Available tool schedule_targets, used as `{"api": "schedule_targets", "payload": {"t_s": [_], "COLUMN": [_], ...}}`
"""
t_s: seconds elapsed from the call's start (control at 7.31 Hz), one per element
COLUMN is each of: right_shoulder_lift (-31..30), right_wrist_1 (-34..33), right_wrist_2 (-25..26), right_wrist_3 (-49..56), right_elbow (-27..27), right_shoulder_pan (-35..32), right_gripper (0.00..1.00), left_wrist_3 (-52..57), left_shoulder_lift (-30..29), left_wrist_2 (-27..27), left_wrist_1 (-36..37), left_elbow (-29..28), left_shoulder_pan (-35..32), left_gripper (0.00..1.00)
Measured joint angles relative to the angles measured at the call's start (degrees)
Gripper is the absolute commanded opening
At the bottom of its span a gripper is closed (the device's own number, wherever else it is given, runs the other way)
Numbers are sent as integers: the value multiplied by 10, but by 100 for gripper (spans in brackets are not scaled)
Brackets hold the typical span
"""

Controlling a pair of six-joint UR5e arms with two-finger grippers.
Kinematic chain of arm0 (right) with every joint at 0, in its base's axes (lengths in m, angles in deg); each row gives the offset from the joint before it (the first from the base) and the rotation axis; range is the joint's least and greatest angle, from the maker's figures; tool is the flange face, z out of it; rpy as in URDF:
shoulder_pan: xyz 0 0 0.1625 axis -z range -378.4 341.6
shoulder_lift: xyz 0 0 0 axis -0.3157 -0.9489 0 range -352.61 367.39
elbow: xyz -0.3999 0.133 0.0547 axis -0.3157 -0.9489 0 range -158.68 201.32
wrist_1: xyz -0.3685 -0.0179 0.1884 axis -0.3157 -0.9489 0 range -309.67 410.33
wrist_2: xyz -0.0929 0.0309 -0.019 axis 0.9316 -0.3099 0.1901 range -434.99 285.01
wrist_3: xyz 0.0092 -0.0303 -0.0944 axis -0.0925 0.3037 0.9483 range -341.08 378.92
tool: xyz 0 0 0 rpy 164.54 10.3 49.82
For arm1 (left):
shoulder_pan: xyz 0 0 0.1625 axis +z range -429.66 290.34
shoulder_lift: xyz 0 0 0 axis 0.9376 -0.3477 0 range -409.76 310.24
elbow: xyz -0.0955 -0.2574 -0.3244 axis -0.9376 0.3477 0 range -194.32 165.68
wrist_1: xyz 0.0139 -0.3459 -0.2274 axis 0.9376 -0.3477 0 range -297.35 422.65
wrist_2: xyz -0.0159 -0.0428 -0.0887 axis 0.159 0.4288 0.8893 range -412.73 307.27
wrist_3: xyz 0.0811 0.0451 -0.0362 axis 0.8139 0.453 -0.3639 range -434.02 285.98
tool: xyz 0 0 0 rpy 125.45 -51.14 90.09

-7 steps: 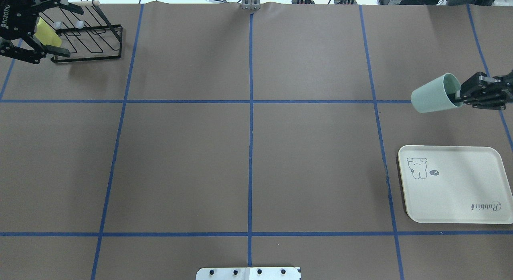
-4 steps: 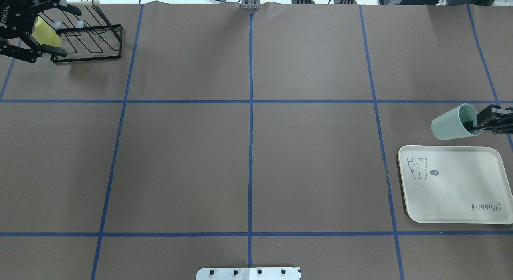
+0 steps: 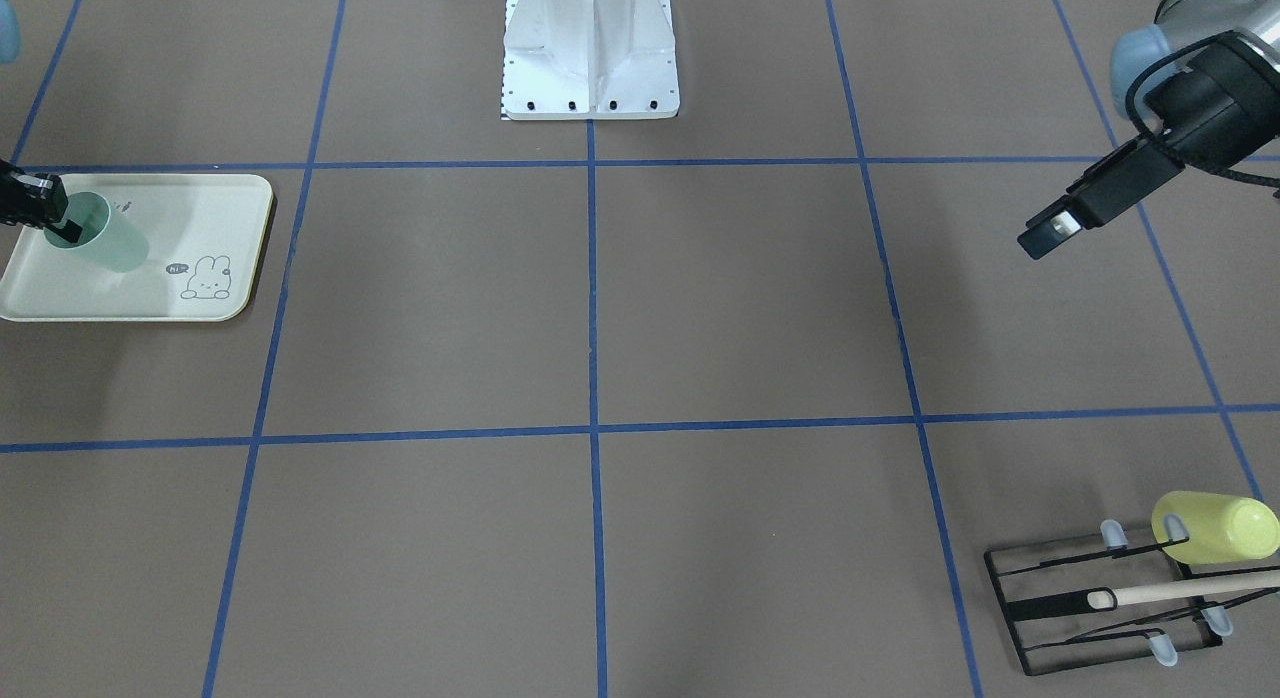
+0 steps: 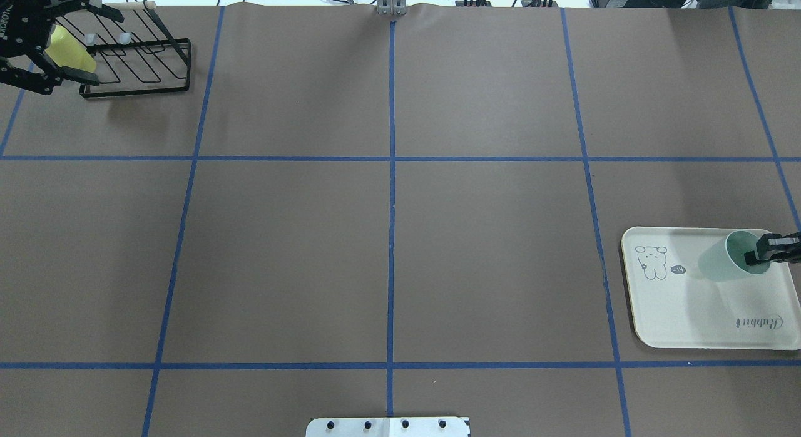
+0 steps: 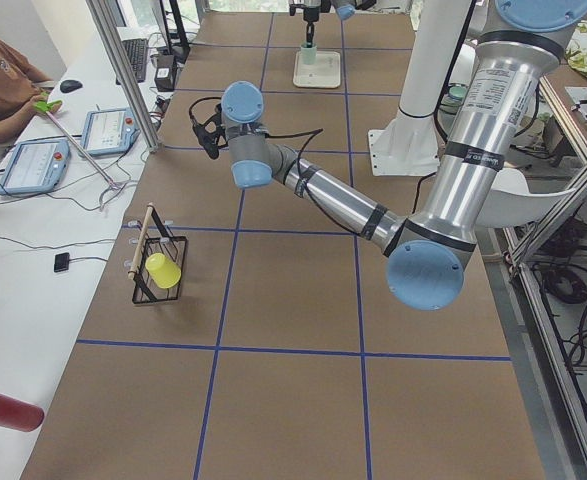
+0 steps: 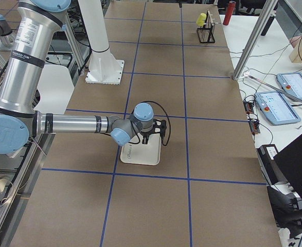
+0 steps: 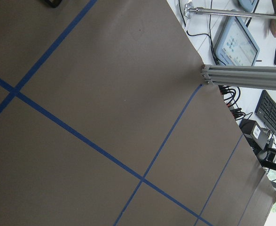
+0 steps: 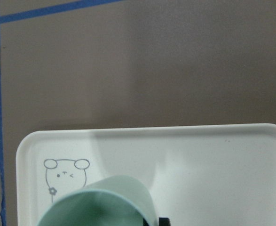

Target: Left arm grabs green cup and hands to right arm on tray

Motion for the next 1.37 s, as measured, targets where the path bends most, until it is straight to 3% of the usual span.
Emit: {"api": "schedule_targets", "payload": {"t_s": [0.27,0.68,0.82,1.37], "right_shoulder_lift": [-10,-17,-18,-34], "right_wrist_1": [-1,-1,0,1], "right_wrist_2": [27,36,36,27], "right_wrist_3": [3,3,3,5], "right_elbow": [3,8,9,44], "right_shoulder_pan": [15,19,20,0], "right_gripper": [0,40,99,100], "left_wrist_3": [0,0,0,0], "left_shoulder_lift": [0,0,0,-1], "left_wrist_2": [0,1,1,1], "left_wrist_1": [0,0,0,2], "left_elbow": [0,0,0,1], "left_shoulder_pan": [0,0,0,-2], "left_gripper": [100,100,100,100]}}
